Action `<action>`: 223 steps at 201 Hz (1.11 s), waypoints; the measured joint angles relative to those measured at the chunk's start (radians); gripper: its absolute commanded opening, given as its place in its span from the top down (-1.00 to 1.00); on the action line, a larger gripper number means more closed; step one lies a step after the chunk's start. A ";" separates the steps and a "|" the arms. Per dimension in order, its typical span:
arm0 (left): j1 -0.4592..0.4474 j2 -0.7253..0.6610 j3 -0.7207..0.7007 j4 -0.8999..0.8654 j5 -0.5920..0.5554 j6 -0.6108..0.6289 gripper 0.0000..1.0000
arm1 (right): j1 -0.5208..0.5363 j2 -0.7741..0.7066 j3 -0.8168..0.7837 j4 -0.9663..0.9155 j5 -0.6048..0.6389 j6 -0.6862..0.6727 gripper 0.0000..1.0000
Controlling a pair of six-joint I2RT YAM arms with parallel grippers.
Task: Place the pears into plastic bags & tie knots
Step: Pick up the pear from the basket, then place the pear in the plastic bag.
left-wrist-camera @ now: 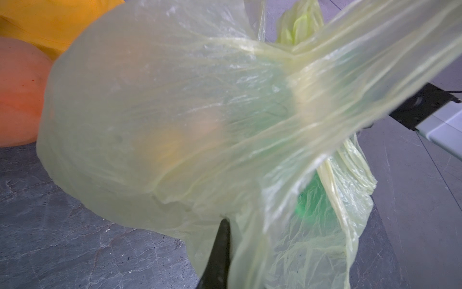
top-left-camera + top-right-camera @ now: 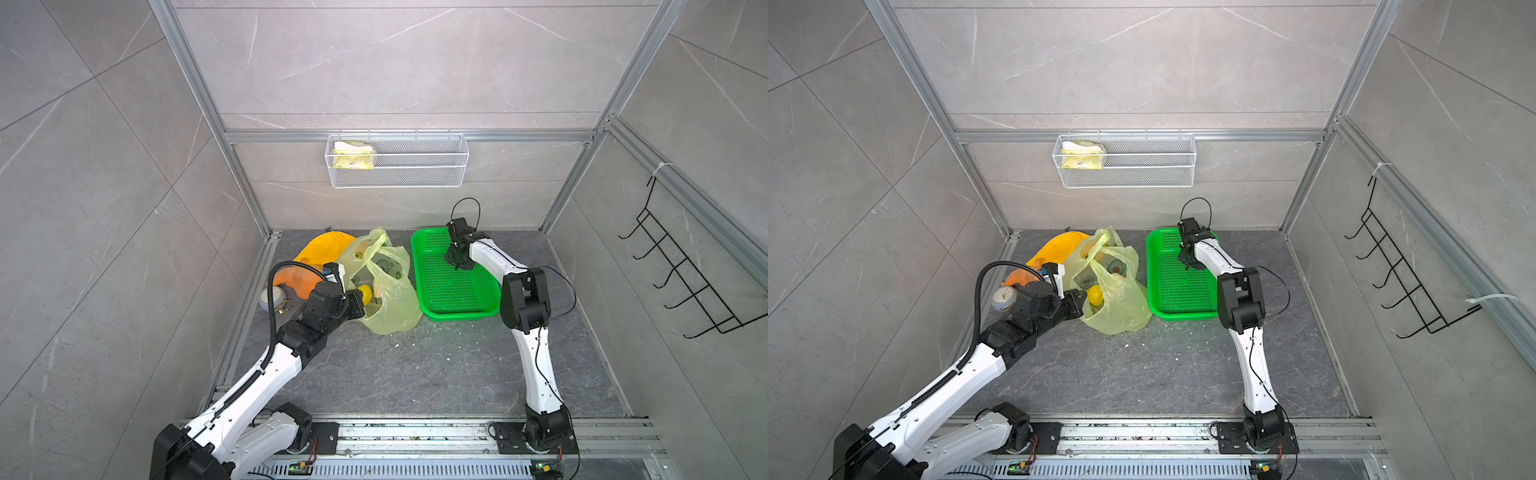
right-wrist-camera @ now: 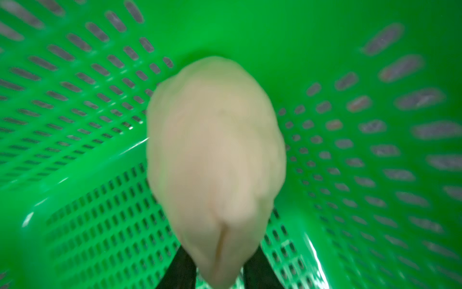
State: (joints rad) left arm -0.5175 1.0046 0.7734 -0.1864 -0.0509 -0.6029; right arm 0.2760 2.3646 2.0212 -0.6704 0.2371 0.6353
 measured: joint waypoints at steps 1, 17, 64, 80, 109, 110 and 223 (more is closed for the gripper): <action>0.000 0.000 0.000 0.000 0.000 0.000 1.00 | 0.000 -0.006 -0.005 0.003 -0.002 -0.002 0.45; 0.000 -0.002 0.000 0.000 0.000 0.000 1.00 | 0.008 -0.123 -0.114 0.066 -0.030 -0.012 0.46; 0.000 -0.030 -0.016 0.000 -0.002 0.000 1.00 | 0.132 -0.545 -0.401 0.249 -0.132 -0.061 0.46; 0.000 -0.040 -0.022 0.000 -0.004 -0.001 1.00 | 0.216 -0.666 -0.468 0.287 -0.171 -0.076 0.45; 0.000 -0.062 -0.032 0.000 -0.013 -0.011 1.00 | 0.402 -0.832 -0.560 0.325 -0.241 -0.088 0.44; 0.000 -0.062 -0.032 0.000 -0.013 -0.011 1.00 | 0.412 -0.838 -0.563 0.327 -0.243 -0.089 0.45; 0.000 -0.078 -0.032 0.008 -0.022 -0.027 1.00 | 0.703 -0.750 -0.553 0.322 -0.296 -0.090 0.21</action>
State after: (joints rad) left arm -0.5175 0.9264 0.7414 -0.1787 -0.0727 -0.6300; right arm 0.9791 1.6146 1.4681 -0.3489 -0.0586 0.5457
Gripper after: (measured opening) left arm 0.054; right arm 0.309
